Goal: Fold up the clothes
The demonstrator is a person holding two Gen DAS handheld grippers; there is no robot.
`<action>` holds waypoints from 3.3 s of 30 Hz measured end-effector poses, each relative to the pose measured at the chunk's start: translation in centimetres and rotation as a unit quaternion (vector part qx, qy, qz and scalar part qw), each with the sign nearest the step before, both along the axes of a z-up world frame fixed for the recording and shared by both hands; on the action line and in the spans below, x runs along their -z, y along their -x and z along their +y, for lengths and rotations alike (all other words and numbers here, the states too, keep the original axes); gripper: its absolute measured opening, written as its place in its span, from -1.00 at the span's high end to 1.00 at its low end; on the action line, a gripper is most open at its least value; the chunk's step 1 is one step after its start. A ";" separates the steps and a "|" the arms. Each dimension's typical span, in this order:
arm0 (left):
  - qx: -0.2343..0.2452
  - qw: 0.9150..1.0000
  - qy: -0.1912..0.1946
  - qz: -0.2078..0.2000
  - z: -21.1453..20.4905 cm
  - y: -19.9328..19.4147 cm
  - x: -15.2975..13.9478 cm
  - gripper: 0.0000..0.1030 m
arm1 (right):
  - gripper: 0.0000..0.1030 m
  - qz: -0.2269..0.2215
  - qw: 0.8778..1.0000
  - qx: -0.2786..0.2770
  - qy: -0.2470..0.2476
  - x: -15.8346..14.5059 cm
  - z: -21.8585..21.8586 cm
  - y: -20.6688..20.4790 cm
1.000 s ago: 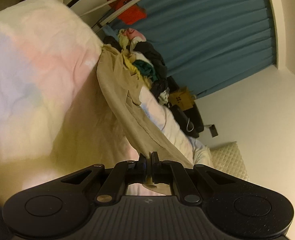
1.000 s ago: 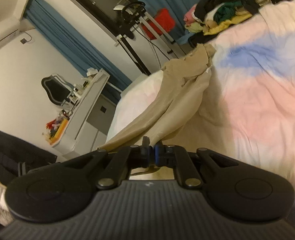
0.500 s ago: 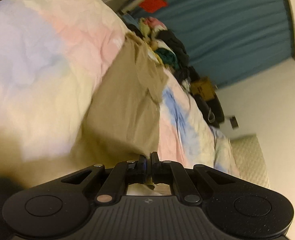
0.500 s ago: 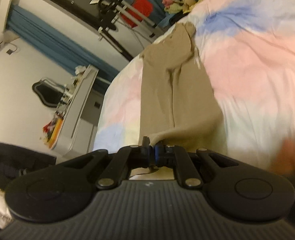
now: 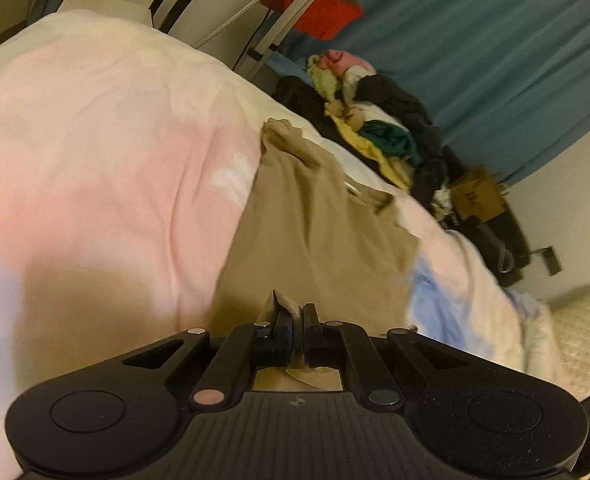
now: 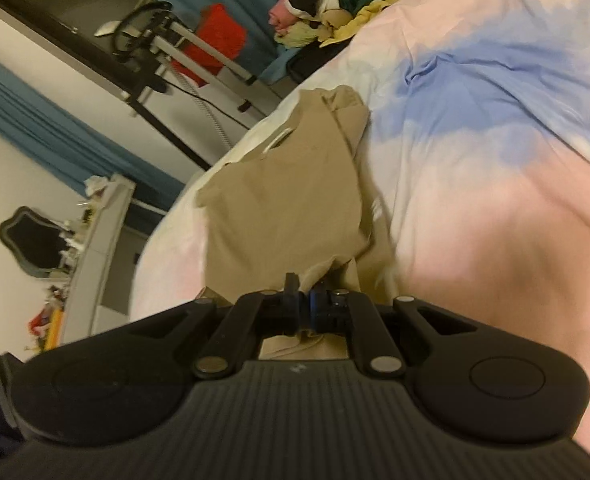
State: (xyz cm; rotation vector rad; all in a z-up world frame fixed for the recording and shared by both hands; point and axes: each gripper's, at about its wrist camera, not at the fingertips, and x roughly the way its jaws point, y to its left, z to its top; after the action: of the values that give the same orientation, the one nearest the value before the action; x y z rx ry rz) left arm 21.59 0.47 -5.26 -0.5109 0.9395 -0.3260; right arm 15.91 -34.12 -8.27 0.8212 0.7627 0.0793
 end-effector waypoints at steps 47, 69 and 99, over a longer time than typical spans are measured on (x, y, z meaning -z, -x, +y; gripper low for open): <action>0.020 0.939 -0.190 -0.285 -1.5 23.5 -5.0 -0.99 | -0.73 -0.257 0.918 0.020 0.301 -5.4 8.7 16.4; 0.056 0.994 -0.069 -0.056 -1.4 18.9 3.2 -0.95 | -0.39 -0.141 0.962 -0.016 0.232 -2.6 7.9 14.6; -0.100 0.983 0.155 -0.014 3.8 14.0 6.8 0.83 | 0.01 0.044 0.970 0.135 -0.198 8.3 3.1 13.2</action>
State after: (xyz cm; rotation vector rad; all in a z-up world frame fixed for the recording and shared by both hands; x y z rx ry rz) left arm 7.55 4.26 -12.10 -0.8776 0.8062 -0.2974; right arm 2.71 -31.01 -16.55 1.3109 0.7214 -0.0505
